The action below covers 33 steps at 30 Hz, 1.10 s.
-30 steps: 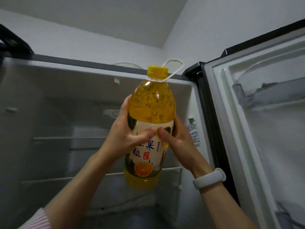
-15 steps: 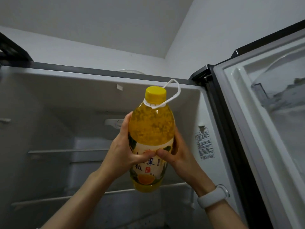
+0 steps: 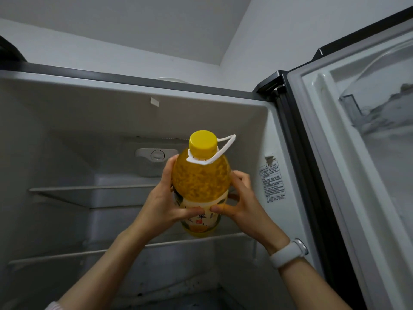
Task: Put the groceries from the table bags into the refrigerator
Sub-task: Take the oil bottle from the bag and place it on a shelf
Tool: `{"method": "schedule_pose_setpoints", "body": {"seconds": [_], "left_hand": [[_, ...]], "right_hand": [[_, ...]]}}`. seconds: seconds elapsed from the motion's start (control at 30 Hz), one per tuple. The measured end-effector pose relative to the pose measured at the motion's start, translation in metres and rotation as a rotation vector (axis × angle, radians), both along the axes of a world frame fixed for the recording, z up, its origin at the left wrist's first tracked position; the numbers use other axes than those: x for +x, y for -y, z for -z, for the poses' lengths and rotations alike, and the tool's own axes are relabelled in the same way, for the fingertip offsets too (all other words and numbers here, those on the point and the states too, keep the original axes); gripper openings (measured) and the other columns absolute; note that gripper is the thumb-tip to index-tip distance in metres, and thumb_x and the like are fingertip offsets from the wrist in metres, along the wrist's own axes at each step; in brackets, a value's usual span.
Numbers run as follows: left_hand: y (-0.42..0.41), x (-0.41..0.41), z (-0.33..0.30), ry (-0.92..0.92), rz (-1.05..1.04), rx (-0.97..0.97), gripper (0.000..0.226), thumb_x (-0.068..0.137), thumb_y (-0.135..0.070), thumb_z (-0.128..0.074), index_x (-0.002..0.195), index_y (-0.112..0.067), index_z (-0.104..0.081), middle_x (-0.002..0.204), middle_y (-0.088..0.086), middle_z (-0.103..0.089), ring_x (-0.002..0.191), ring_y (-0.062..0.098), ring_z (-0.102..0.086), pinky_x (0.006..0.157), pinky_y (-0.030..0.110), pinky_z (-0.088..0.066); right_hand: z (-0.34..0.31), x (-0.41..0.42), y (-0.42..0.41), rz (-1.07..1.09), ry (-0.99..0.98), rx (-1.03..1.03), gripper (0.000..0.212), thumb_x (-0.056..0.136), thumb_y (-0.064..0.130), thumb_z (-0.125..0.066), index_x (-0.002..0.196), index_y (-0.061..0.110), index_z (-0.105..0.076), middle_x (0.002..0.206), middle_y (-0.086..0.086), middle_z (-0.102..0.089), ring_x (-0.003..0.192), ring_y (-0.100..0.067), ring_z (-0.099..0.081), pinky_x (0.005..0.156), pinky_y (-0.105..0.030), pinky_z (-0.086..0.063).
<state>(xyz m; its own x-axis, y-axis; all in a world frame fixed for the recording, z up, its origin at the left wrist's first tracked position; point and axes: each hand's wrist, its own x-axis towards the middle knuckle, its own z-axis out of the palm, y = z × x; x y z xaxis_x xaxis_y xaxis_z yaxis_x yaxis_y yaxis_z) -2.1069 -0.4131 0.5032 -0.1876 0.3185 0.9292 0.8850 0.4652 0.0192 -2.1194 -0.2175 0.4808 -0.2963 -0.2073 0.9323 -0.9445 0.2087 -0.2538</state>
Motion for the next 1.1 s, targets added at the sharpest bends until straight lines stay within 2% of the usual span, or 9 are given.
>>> {"method": "schedule_pose_setpoints", "body": {"seconds": [0.1, 0.17, 0.3, 0.43, 0.6, 0.77, 0.9, 1.0, 1.1], "left_hand": [[-0.002, 0.001, 0.001, 0.013, 0.039, -0.008, 0.108, 0.055, -0.039, -0.084, 0.117, -0.076, -0.004, 0.124, -0.034, -0.034, 0.109, -0.023, -0.042, 0.082, 0.002, -0.043], [-0.004, 0.000, 0.004, 0.020, 0.054, -0.006, 0.109, 0.054, -0.036, -0.084, 0.119, -0.075, -0.006, 0.126, -0.032, -0.036, 0.112, -0.019, -0.043, 0.083, 0.003, -0.043], [-0.007, -0.006, 0.013, 0.049, 0.068, 0.006, 0.109, 0.054, -0.041, -0.081, 0.134, -0.056, -0.008, 0.136, -0.019, -0.039, 0.121, 0.002, -0.047, 0.094, 0.024, -0.048], [-0.011, -0.012, 0.023, 0.062, 0.039, -0.047, 0.111, 0.054, -0.046, -0.080, 0.136, -0.052, -0.006, 0.137, -0.023, -0.034, 0.122, -0.004, -0.043, 0.093, 0.016, -0.044], [-0.003, -0.030, 0.041, 0.070, -0.004, -0.090, 0.102, 0.055, -0.049, -0.078, 0.135, -0.053, -0.014, 0.133, -0.032, -0.038, 0.121, -0.005, -0.044, 0.094, 0.015, -0.044], [0.007, -0.047, 0.049, 0.093, -0.057, 0.007, 0.089, 0.051, -0.064, -0.073, 0.128, -0.047, -0.031, 0.126, -0.025, -0.042, 0.112, -0.016, -0.044, 0.088, 0.005, -0.038], [0.014, -0.052, 0.043, 0.141, -0.107, -0.036, 0.086, 0.061, -0.025, -0.084, 0.129, -0.033, -0.031, 0.124, -0.008, -0.041, 0.109, 0.001, -0.047, 0.087, 0.023, -0.049], [0.025, -0.039, 0.047, 0.385, 0.160, -0.042, 0.077, 0.072, -0.013, -0.070, 0.128, -0.046, -0.029, 0.131, -0.013, -0.043, 0.118, 0.011, -0.050, 0.081, 0.022, -0.053], [0.021, -0.018, 0.049, 0.594, 0.361, 0.002, 0.072, 0.068, -0.045, -0.066, 0.125, -0.061, -0.024, 0.122, -0.040, -0.042, 0.112, -0.006, -0.051, 0.084, 0.019, -0.050]], "right_hand": [[0.000, 0.010, -0.002, 0.088, -0.007, -0.017, 0.076, 0.069, 0.014, -0.077, 0.134, 0.021, -0.039, 0.115, 0.013, -0.039, 0.109, -0.009, -0.047, 0.095, -0.025, -0.046], [0.005, 0.019, -0.005, -0.025, 0.067, -0.063, 0.081, 0.074, 0.016, -0.073, 0.139, 0.030, -0.027, 0.120, 0.008, -0.045, 0.112, -0.005, -0.049, 0.091, -0.019, -0.048], [0.010, 0.039, -0.015, -0.285, 0.226, -0.040, 0.099, 0.063, 0.065, -0.067, 0.138, 0.047, -0.005, 0.130, 0.014, -0.051, 0.119, -0.002, -0.051, 0.092, -0.019, -0.048], [0.011, 0.047, -0.017, -0.390, 0.336, -0.039, 0.110, 0.037, 0.089, -0.056, 0.135, 0.044, -0.031, 0.138, 0.009, -0.046, 0.125, -0.015, -0.048, 0.100, -0.042, -0.045], [0.028, 0.037, -0.015, -0.382, 0.462, -0.102, 0.095, 0.065, 0.060, -0.067, 0.143, 0.031, -0.021, 0.143, 0.000, -0.040, 0.124, -0.019, -0.048, 0.102, -0.042, -0.044], [0.045, 0.015, 0.001, -0.223, 0.318, -0.106, 0.051, 0.082, 0.028, -0.058, 0.124, 0.045, -0.034, 0.131, 0.011, -0.047, 0.114, -0.001, -0.051, 0.088, -0.015, -0.049], [0.048, -0.002, 0.002, -0.189, 0.264, -0.129, 0.040, 0.088, 0.020, -0.054, 0.114, 0.048, -0.043, 0.137, 0.000, -0.048, 0.120, -0.011, -0.051, 0.093, -0.020, -0.048], [0.046, -0.008, 0.001, -0.175, 0.236, -0.142, 0.040, 0.088, 0.016, -0.054, 0.115, 0.044, -0.045, 0.132, 0.002, -0.052, 0.116, -0.010, -0.054, 0.095, -0.025, -0.048], [0.040, -0.013, 0.004, -0.157, 0.193, -0.137, 0.038, 0.088, 0.013, -0.055, 0.112, 0.042, -0.049, 0.122, 0.006, -0.055, 0.108, -0.003, -0.056, 0.093, -0.021, -0.049]]}}
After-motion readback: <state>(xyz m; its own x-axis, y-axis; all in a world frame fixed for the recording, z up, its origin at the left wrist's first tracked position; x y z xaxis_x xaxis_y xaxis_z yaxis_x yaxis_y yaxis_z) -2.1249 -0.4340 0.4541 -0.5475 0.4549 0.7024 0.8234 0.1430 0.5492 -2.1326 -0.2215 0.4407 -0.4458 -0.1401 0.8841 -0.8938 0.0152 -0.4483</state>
